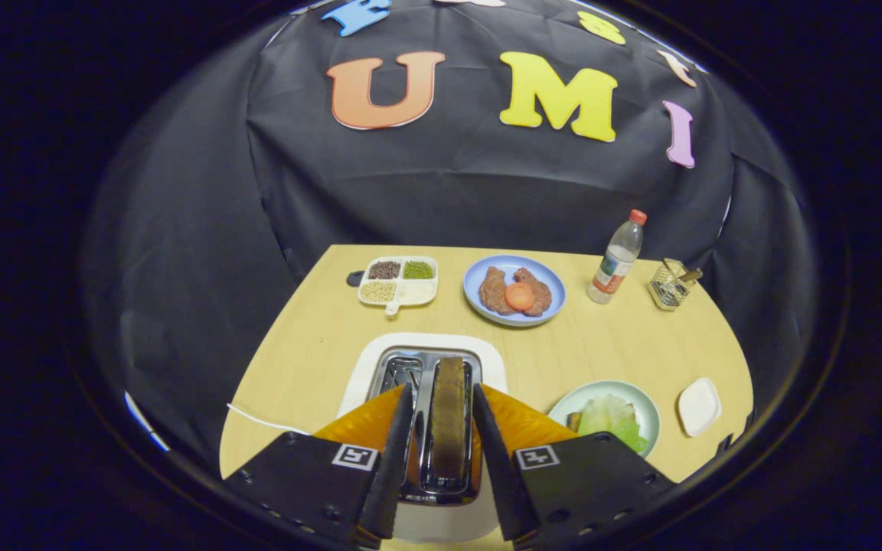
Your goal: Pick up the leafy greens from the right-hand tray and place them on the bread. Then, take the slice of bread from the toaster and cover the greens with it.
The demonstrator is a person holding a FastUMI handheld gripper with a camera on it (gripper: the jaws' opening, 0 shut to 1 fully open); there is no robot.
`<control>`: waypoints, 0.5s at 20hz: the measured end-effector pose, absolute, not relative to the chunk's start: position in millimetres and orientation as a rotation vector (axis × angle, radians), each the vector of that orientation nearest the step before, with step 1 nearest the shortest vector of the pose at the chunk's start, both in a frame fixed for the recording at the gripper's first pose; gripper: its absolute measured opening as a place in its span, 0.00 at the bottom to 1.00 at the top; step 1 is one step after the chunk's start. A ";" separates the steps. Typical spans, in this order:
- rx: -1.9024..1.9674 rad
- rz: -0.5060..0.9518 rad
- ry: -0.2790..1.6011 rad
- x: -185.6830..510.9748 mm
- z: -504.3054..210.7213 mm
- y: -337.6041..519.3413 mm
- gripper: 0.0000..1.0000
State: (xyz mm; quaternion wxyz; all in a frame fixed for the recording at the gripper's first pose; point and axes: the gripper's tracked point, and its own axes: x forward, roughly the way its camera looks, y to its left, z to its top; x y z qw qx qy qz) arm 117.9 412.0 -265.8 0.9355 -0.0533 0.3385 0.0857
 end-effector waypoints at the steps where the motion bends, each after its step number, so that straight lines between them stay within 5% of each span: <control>1: -0.106 0.177 0.697 118.4 -266.9 412.4 0.44; 5: -0.099 0.170 0.702 119.6 -265.3 412.0 0.19; 10: -0.083 0.219 0.651 109.8 -237.1 407.2 0.15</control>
